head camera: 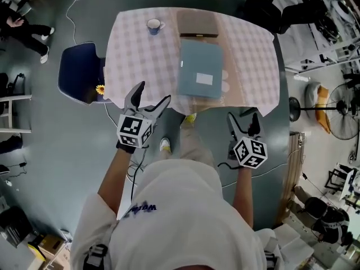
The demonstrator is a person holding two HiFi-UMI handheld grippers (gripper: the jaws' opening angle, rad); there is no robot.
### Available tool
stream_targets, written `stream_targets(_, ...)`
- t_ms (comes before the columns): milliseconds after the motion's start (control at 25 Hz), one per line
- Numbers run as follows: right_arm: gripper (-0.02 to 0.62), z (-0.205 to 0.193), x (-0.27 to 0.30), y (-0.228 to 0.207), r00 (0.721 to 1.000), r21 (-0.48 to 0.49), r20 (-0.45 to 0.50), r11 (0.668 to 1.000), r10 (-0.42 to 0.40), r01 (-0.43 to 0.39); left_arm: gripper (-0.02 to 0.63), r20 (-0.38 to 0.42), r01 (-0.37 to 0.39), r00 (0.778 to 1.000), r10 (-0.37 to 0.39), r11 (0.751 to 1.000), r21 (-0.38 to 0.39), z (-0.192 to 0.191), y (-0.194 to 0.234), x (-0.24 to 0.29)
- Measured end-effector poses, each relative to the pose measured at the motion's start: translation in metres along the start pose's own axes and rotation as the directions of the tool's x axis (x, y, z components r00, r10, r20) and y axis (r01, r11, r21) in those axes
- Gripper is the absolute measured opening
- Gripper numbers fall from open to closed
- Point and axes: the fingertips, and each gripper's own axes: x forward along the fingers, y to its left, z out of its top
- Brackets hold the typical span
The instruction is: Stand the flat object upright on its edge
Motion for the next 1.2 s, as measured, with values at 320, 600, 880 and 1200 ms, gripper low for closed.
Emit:
stream_targets(320,0.495,-0.031,0.006,0.005,0.997,0.023,-0.040,0.997,0.070,-0.069,0.414,-0.070,-0.044,0.997,0.043,0.999,-0.008,-0.030,-0.006,-0.015)
stream_targets(600,0.492,-0.019,0.075,-0.019,0.989,0.032,-0.069,0.991,0.130,-0.128,0.414,-0.178,-0.108,0.979,0.097,0.993,-0.050,-0.048,0.015,0.052)
stream_targets(880,0.485,-0.027,0.139,-0.046,0.980,0.032,-0.135,0.989,0.145,-0.142,0.414,-0.265,-0.087,0.962,0.065,0.994,-0.072,-0.075,0.032,0.117)
stream_targets(1200,0.474,-0.052,0.191,-0.050,0.967,0.060,-0.220,0.991,0.127,-0.117,0.413,-0.344,-0.036,0.939,-0.009,0.992,-0.123,-0.115,0.046,0.167)
